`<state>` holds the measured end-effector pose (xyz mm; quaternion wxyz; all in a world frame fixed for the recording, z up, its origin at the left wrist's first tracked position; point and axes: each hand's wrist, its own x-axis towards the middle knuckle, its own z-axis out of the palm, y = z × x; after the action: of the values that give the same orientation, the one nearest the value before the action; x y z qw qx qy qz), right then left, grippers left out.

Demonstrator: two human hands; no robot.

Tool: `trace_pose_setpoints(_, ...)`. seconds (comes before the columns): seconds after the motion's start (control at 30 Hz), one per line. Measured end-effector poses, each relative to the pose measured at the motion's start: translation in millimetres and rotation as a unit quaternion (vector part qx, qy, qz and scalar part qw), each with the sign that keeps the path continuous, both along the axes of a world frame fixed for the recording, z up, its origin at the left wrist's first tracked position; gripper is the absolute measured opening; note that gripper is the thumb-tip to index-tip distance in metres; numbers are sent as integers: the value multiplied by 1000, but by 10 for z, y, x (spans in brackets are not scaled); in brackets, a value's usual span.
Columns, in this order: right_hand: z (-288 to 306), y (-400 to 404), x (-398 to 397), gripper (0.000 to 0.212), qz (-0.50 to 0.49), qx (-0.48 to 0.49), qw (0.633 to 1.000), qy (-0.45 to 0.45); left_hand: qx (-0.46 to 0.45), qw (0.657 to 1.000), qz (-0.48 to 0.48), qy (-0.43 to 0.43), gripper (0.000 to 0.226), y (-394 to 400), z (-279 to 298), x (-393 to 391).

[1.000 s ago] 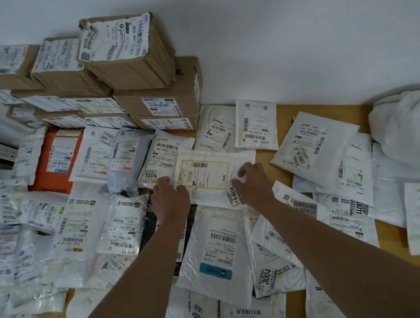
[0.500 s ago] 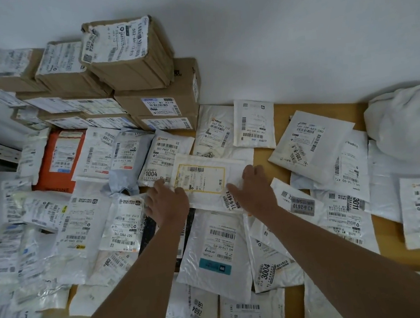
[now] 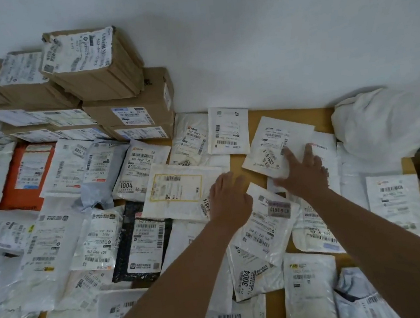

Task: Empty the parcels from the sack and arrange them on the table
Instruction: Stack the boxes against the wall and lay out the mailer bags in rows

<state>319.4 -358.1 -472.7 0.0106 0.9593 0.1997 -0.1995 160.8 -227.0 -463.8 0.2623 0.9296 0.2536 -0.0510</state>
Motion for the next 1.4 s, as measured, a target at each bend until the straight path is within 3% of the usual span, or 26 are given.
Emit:
trace_pose_setpoints(0.2,54,-29,30,50,25,81,993,-81,5,998,-34,48,52,126,-64,227)
trace_pose_setpoints(0.33,134,-57,241,43,50,185,972,-138,-138,990,9,-4,45,57,-31,626)
trace_pose_setpoints(0.37,124,-64,295,46,56,194,971,-131,-141,990,18,-6,42,16,-25,717)
trace_pose_setpoints(0.47,58,-141,345,68,-3,190,981,-37,18,997,77,-11,39,-44,-2,882)
trace_pose_setpoints(0.53,-6,-223,310,78,-42,199,979,-35,81,992,83,-40,43,-21,4,947)
trace_pose_setpoints(0.6,-48,-292,303,92,-89,194,977,-17,99,994,20,-51,59,-15,-81,1045)
trace_pose_setpoints(0.67,-94,-332,307,115,-123,153,979,62,99,993,-71,0,76,-59,-139,1138)
trace_pose_setpoints(0.77,-131,-358,297,136,-94,103,983,117,82,988,-112,71,76,-134,-195,1296)
trace_pose_setpoints(0.9,-121,-335,366,127,-134,171,962,165,63,991,-70,97,63,-162,-256,1442)
trace_pose_setpoints(1.03,-89,-399,369,108,-129,209,957,151,55,991,-64,103,60,-211,-344,1441)
trace_pose_setpoints(1.13,-51,-474,335,97,-104,183,964,161,44,993,-57,93,53,-207,-355,1441)
trace_pose_setpoints(1.27,-15,-325,296,121,-123,85,975,165,30,991,-63,114,64,-206,-293,1503)
trace_pose_setpoints(1.4,-8,-150,274,129,-164,81,973,144,-41,990,-66,114,74,-226,-155,1523)
